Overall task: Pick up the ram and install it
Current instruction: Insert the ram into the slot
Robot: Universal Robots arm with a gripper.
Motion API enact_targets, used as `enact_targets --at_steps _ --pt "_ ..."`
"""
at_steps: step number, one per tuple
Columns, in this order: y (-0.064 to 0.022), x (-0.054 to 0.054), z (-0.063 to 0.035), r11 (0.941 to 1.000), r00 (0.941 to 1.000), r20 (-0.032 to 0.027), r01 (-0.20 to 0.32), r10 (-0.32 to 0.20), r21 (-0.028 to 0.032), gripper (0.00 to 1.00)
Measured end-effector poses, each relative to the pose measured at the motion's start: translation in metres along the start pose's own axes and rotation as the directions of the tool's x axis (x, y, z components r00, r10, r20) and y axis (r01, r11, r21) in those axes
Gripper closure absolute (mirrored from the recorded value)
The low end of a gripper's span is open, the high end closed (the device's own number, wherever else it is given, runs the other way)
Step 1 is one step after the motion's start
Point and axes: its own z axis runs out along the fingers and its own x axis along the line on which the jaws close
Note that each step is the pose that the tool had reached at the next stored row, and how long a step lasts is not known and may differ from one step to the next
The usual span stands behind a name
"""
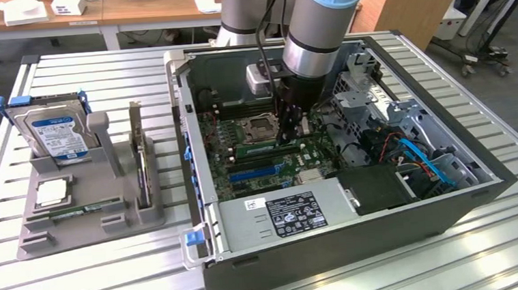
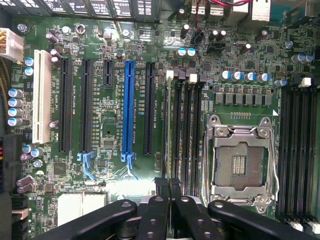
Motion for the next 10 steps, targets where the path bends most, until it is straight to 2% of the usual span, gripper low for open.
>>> enact_targets --at_steps 10 --pt "0.0 0.0 0.0 1.0 1.0 0.0002 -0.006 0.006 0.0003 0.89"
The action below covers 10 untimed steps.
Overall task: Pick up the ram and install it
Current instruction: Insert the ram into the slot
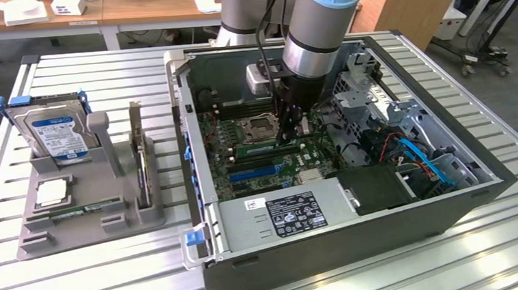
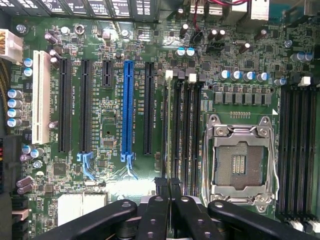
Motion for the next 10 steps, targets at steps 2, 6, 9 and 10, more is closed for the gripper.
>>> enact_targets --at_steps 2,6,9,10 --pt "0.0 0.0 0.0 1.0 1.0 0.0002 -0.001 0.001 0.0001 0.89" --pt "0.0 0.0023 -0.0001 0.9976 0.9976 0.003 -0.07 0.07 0.0033 0.89" --pt "0.0 0.0023 -0.0001 0.9976 0.9976 0.003 -0.07 0.07 0.0034 0.89" --pt "0.0 0.0023 -0.0001 0.9976 0.9976 0.003 -0.069 0.069 0.0034 0.89"
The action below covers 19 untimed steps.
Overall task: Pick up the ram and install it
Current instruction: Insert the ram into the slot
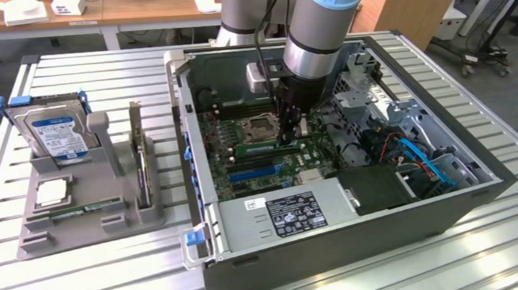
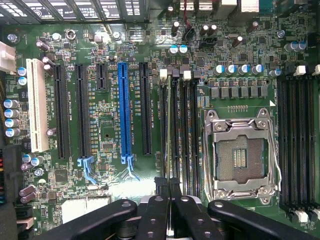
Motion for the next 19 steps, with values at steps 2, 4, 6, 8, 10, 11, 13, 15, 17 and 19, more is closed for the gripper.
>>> enact_targets --at_steps 2,4,6,8,10,11,13,15,17,19 --pt "0.0 0.0 0.0 1.0 1.0 -0.0001 0.001 -0.001 -0.0001 0.89" --pt "0.0 0.0 0.0 1.0 1.0 -0.0001 0.003 -0.003 -0.0002 0.89" --pt "0.0 0.0 0.0 1.0 1.0 -0.0002 0.004 -0.004 -0.0002 0.89" --pt "0.0 0.0 0.0 1.0 1.0 -0.0002 0.006 -0.006 -0.0003 0.89" --pt "0.0 0.0 0.0 1.0 1.0 -0.0003 0.007 -0.007 -0.0003 0.89" --pt "0.0 0.0 0.0 1.0 1.0 -0.0003 0.008 -0.008 -0.0004 0.89" --pt "0.0 0.0 0.0 1.0 1.0 -0.0004 0.01 -0.01 -0.0005 0.89" --pt "0.0 0.0 0.0 0.9999 0.9999 -0.0005 0.013 -0.013 -0.0006 0.89" --pt "0.0 0.0 0.0 0.9999 0.9999 -0.0006 0.016 -0.016 -0.0008 0.89" --pt "0.0 0.0 0.0 0.9998 0.9998 -0.0008 0.019 -0.019 -0.001 0.89"
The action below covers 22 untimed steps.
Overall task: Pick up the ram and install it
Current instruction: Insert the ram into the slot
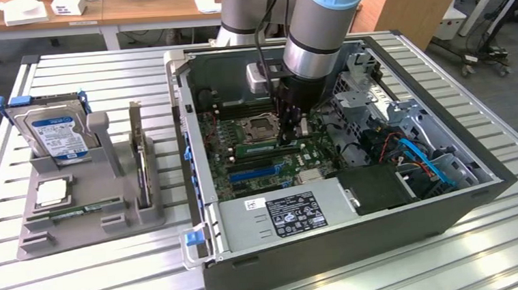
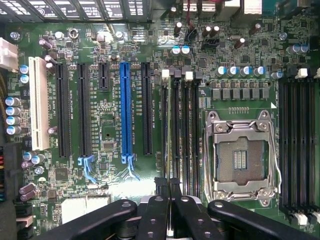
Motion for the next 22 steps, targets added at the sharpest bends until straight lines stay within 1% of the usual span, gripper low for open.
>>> enact_targets --at_steps 22 --pt "0.0 0.0 -0.0005 0.9998 0.9998 -0.0008 0.021 -0.021 -0.001 0.89"
